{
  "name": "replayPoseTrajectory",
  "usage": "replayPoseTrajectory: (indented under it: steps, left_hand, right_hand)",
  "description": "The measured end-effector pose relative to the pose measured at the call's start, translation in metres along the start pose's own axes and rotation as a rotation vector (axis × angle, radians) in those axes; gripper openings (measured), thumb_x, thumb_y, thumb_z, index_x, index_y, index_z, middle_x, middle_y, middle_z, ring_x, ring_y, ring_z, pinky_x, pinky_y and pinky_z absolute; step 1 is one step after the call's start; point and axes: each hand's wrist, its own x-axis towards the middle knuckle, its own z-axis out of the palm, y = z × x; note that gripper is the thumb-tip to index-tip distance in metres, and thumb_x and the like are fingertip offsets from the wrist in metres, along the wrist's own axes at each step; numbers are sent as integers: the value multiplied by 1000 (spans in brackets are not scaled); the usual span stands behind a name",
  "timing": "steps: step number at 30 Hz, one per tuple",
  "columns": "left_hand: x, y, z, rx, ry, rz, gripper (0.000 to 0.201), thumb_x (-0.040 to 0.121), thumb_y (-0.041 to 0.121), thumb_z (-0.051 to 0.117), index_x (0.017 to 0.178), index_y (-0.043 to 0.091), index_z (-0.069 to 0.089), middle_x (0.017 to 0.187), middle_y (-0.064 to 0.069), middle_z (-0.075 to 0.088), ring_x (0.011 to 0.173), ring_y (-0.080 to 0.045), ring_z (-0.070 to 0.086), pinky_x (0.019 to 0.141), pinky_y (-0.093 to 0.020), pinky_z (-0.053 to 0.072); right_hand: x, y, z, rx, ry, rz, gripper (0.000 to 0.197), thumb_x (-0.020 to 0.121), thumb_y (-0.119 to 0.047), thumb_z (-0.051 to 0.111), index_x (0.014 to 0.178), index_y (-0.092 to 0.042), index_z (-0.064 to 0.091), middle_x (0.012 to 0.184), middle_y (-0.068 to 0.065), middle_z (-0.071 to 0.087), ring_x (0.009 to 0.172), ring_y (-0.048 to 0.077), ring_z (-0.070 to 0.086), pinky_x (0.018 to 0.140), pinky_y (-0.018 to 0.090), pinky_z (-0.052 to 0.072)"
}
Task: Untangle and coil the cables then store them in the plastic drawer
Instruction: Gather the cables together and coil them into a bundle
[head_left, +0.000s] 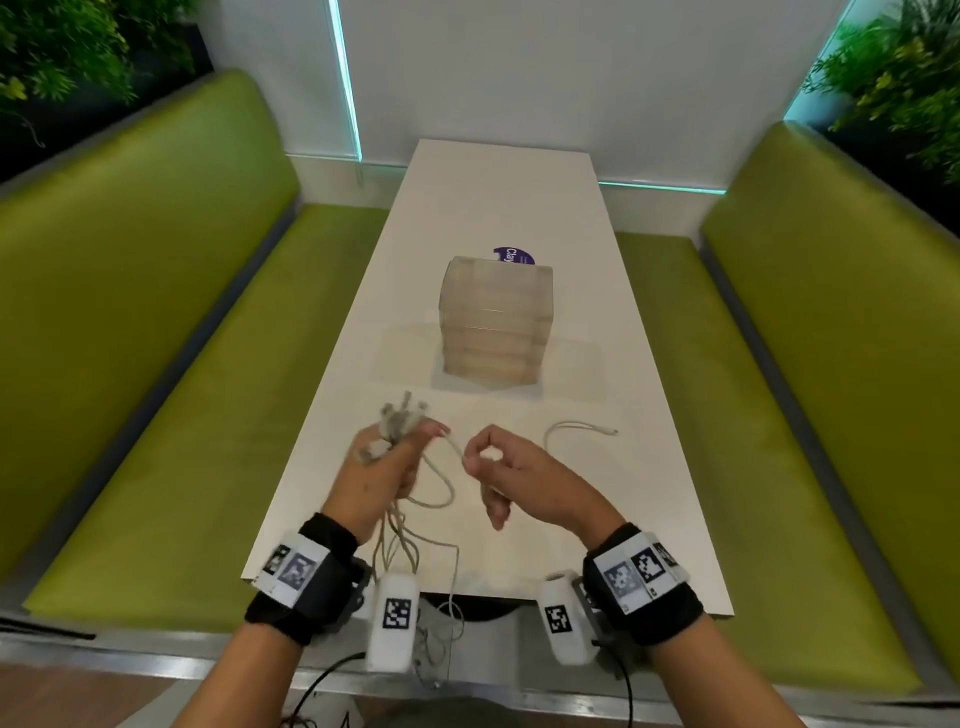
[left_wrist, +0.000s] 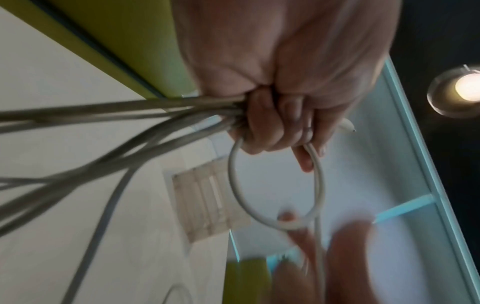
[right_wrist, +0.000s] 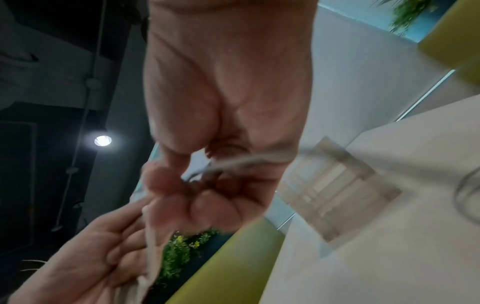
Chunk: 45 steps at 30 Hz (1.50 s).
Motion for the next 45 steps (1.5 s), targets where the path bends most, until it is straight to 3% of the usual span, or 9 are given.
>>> replayPoseTrajectory:
  steps: [3, 6, 10, 16, 22, 25, 30, 39, 45]
  left_hand:
    - [11, 5, -36, -262, 288, 27, 20, 87, 34, 65, 79, 17, 67, 48, 12, 29, 41, -4, 22, 37, -17, 18]
    - [16, 16, -62, -376, 476, 5, 21, 95, 19, 55, 77, 19, 65, 47, 13, 29, 44, -5, 18, 38, -16, 16]
    - [14, 12, -52, -161, 294, 10, 19, 93, 21, 58, 78, 19, 70, 47, 11, 29, 40, -5, 21, 38, -17, 17]
    - [-3, 2, 9, 116, -131, -27, 17, 89, 28, 64, 98, 15, 72, 51, 7, 34, 45, -12, 25, 43, -22, 19]
    - [-7, 1, 18, -128, -102, -58, 17, 88, 24, 61, 80, 10, 67, 51, 3, 28, 42, -10, 22, 43, -24, 15]
    - [1, 7, 2, -217, 107, -43, 25, 96, 13, 53, 73, 13, 62, 47, 9, 28, 40, -6, 23, 38, -18, 21]
    - [16, 23, -43, -348, 341, -6, 22, 95, 21, 54, 74, 15, 56, 45, 12, 26, 39, -4, 19, 39, -18, 16]
    - [17, 16, -32, -246, 248, 32, 22, 97, 23, 52, 79, 13, 58, 49, 9, 24, 40, -5, 21, 38, -18, 18]
    - [8, 4, -18, -103, 125, -17, 22, 96, 23, 54, 80, 11, 63, 49, 6, 27, 41, -10, 21, 41, -21, 16]
  right_hand:
    - [-16, 19, -20, -238, -148, 57, 19, 97, -29, 52, 96, -11, 60, 58, -5, 60, 59, 11, 59, 68, 27, 45]
    - [-29, 37, -37, -247, -98, 67, 18, 100, -23, 46, 98, -12, 60, 57, -5, 58, 63, 16, 60, 73, 28, 45]
    - [-29, 27, -43, -184, 6, 31, 25, 102, -25, 43, 99, -13, 65, 55, -2, 44, 51, 14, 45, 58, 27, 42]
    - [-10, -13, -26, -70, -98, 35, 31, 101, -23, 44, 80, -8, 60, 55, -2, 32, 47, 7, 31, 51, 18, 36]
    - [1, -2, -3, 36, -178, 64, 35, 101, -30, 46, 71, -16, 58, 52, -3, 40, 43, 9, 42, 59, 27, 47]
    - [-1, 14, -2, -95, -266, 80, 23, 99, -23, 50, 78, -18, 59, 62, -6, 56, 64, 13, 62, 72, 24, 48]
    - [-15, 43, -10, -331, -454, 219, 18, 97, -20, 51, 94, -14, 68, 86, -12, 64, 80, -2, 58, 88, 28, 49]
    - [-18, 49, 22, -66, -653, 338, 17, 94, -3, 51, 105, -3, 65, 90, 8, 66, 80, 15, 66, 77, 27, 56]
    - [-12, 64, 24, -366, -407, 352, 27, 87, -4, 60, 112, -9, 68, 107, 9, 71, 90, 19, 67, 79, 26, 55]
